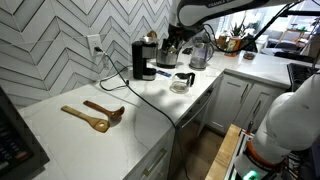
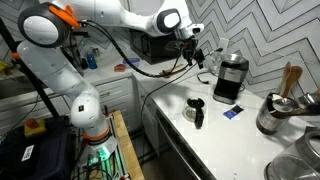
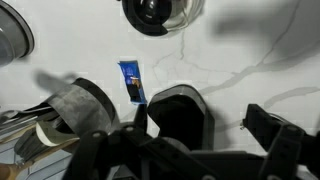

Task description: Remove the silver plate from the top of coffee maker, then open the lid of coffee maker

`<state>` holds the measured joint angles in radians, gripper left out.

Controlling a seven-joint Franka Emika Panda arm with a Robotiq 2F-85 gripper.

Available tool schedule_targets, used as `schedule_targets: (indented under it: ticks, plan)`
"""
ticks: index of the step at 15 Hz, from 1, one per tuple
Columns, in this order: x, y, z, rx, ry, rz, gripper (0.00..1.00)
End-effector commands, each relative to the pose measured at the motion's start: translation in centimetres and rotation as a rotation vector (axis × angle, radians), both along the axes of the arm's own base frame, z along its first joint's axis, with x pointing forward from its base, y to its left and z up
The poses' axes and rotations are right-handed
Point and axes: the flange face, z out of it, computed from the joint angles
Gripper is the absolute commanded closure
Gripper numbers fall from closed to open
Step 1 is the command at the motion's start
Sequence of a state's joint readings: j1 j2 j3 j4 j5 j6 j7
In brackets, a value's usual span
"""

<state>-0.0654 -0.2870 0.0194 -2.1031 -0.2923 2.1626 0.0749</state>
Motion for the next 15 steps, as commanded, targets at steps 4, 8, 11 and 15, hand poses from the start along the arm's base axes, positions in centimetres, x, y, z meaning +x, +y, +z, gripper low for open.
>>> schedule_targets:
  ticks: [4, 8, 11, 15]
  plan:
    - [0.1, 0.2, -0.3, 0.000, 0.010, 0.003, 0.00]
    - [0.1, 0.2, -0.3, 0.000, 0.011, 0.003, 0.00]
    - [1.3, -2.0, 1.9, 0.015, -0.156, -0.145, 0.00]
    - [2.7, -4.2, 3.6, 0.163, -0.211, -0.315, 0.00]
